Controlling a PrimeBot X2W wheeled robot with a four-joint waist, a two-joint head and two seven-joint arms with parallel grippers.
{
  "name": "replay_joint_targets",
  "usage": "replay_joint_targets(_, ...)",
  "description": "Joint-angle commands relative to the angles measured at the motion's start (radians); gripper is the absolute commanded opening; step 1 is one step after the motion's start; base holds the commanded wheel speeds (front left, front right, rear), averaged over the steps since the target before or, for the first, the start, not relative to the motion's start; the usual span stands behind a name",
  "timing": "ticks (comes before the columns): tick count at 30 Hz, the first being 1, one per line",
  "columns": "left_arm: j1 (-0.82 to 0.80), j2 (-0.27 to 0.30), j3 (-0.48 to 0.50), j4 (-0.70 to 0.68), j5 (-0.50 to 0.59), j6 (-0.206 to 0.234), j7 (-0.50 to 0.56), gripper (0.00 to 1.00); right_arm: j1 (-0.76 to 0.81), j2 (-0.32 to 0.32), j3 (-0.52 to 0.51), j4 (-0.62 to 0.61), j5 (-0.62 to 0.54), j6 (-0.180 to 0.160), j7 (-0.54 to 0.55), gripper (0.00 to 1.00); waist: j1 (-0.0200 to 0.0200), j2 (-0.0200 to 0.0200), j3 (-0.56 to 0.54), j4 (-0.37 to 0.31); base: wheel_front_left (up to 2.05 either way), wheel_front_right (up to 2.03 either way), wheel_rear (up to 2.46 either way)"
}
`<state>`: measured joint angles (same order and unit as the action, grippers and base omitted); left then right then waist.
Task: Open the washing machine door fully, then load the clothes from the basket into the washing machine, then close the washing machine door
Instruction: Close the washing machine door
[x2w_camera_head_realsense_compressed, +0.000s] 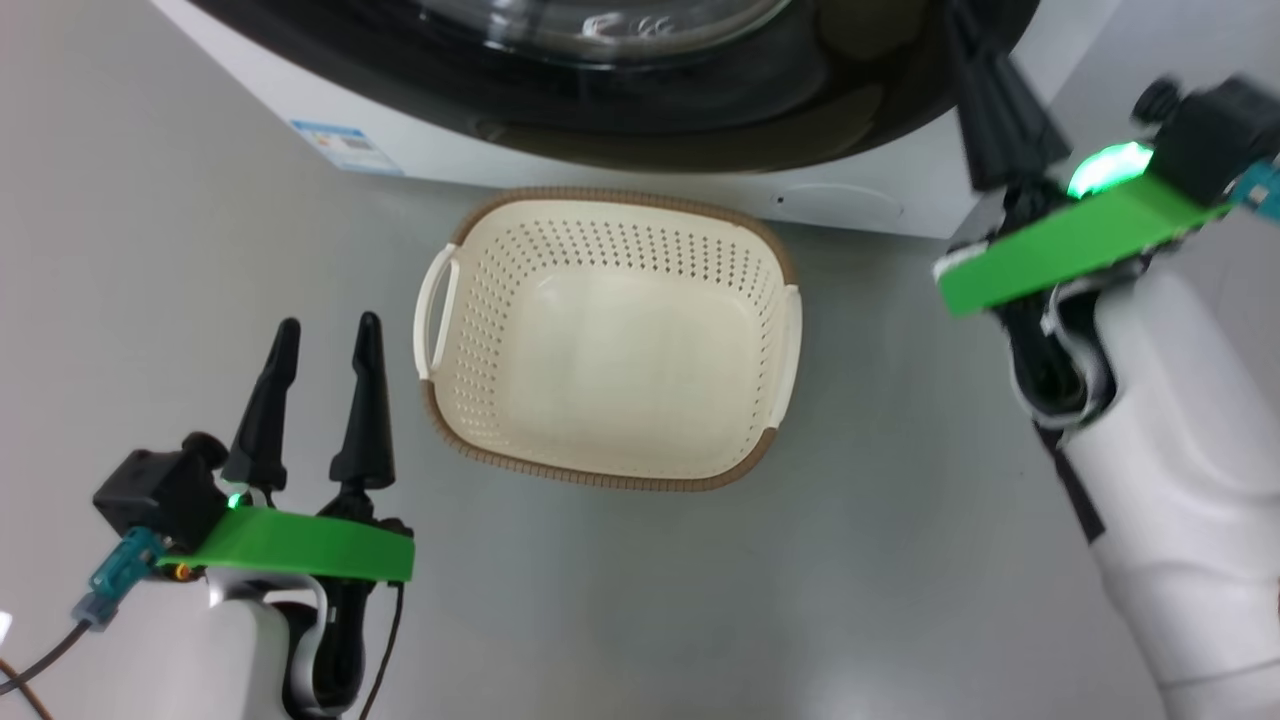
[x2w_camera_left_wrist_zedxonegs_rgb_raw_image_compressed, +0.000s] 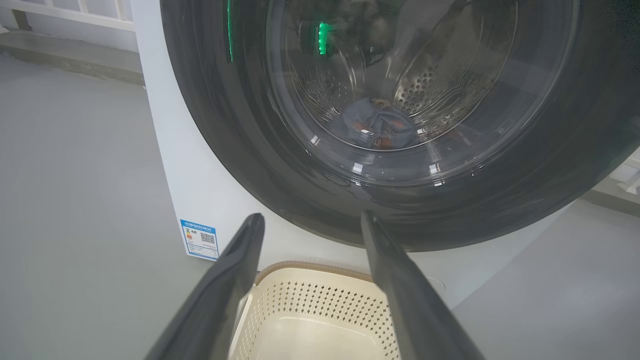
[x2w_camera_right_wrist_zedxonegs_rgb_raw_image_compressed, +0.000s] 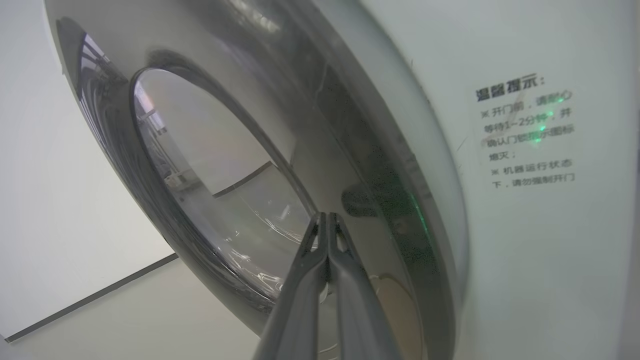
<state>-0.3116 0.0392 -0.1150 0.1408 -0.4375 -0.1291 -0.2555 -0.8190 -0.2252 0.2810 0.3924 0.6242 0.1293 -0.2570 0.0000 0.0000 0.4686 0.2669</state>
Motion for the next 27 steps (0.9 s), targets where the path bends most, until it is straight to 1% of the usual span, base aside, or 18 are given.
replay_joint_targets(1, 0.009, 0.032, 0.039, -0.014, 0.006, -0.002, -0.006, 1.00, 0.045, 0.021, 0.022, -0.028, -0.002, 0.001, -0.005, 0.03, 0.0000, 0.0000, -0.023, -0.018, 0.00, 0.00, 0.00)
replay_joint_targets(2, 0.013, 0.035, 0.043, -0.007, 0.006, -0.002, -0.006, 1.00, 0.061, 0.021, 0.027, -0.030, -0.002, 0.001, -0.005, 0.09, 0.0000, 0.0000, -0.031, -0.023, 0.00, 0.00, 0.00)
replay_joint_targets(3, 0.017, 0.037, 0.046, -0.001, 0.005, -0.002, -0.006, 1.00, 0.076, 0.020, 0.031, -0.032, -0.003, 0.001, -0.005, 0.18, 0.0000, 0.0000, -0.040, -0.029, 0.00, 0.00, 0.00)
replay_joint_targets(5, 0.023, 0.045, 0.051, 0.009, 0.004, -0.002, -0.006, 1.00, 0.106, 0.018, 0.037, -0.035, -0.003, 0.001, -0.005, 0.42, 0.0000, 0.0000, -0.056, -0.043, 0.00, 0.00, 0.00)
replay_joint_targets(6, 0.026, 0.049, 0.054, 0.013, 0.005, -0.002, -0.006, 1.00, 0.121, 0.017, 0.039, -0.037, -0.004, 0.001, -0.005, 0.49, 0.0000, 0.0000, -0.064, -0.049, 0.00, 0.00, 0.00)
replay_joint_targets(7, 0.029, 0.052, 0.057, 0.016, 0.003, -0.002, -0.006, 1.00, 0.135, 0.016, 0.040, -0.038, -0.005, 0.001, -0.005, 0.81, 0.0000, 0.0000, -0.072, -0.057, 0.00, 0.00, 0.00)
replay_joint_targets(8, 0.032, 0.056, 0.057, 0.018, 0.001, -0.002, -0.006, 1.00, 0.150, 0.015, 0.040, -0.039, -0.006, 0.001, -0.005, 1.00, 0.0000, 0.0000, -0.080, -0.064, 0.00, 0.00, 0.00)
replay_joint_targets(11, 0.042, 0.069, 0.061, 0.021, -0.008, -0.002, -0.006, 1.00, 0.194, 0.012, 0.041, -0.044, -0.009, 0.001, -0.005, 1.00, 0.0000, 0.0000, -0.103, -0.085, 0.00, 0.00, 0.00)
replay_joint_targets(15, 0.064, 0.096, 0.065, 0.027, 0.012, -0.002, -0.006, 1.00, 0.270, 0.007, 0.031, -0.052, -0.011, 0.001, -0.005, 1.00, 0.0000, 0.0000, -0.142, -0.125, 0.00, 0.00, 0.00)
replay_joint_targets(23, 0.099, 0.118, 0.079, 0.035, 0.026, -0.002, -0.006, 1.00, 0.385, -0.008, 0.001, -0.068, -0.022, 0.001, -0.005, 1.00, 0.0000, 0.0000, -0.195, -0.183, 0.00, 0.00, 0.00)
replay_joint_targets(27, 0.117, 0.127, 0.080, 0.035, 0.032, -0.002, -0.006, 1.00, 0.437, -0.026, -0.004, -0.070, -0.028, 0.001, -0.005, 1.00, 0.0000, 0.0000, -0.220, -0.207, 0.00, 0.00, 0.00)
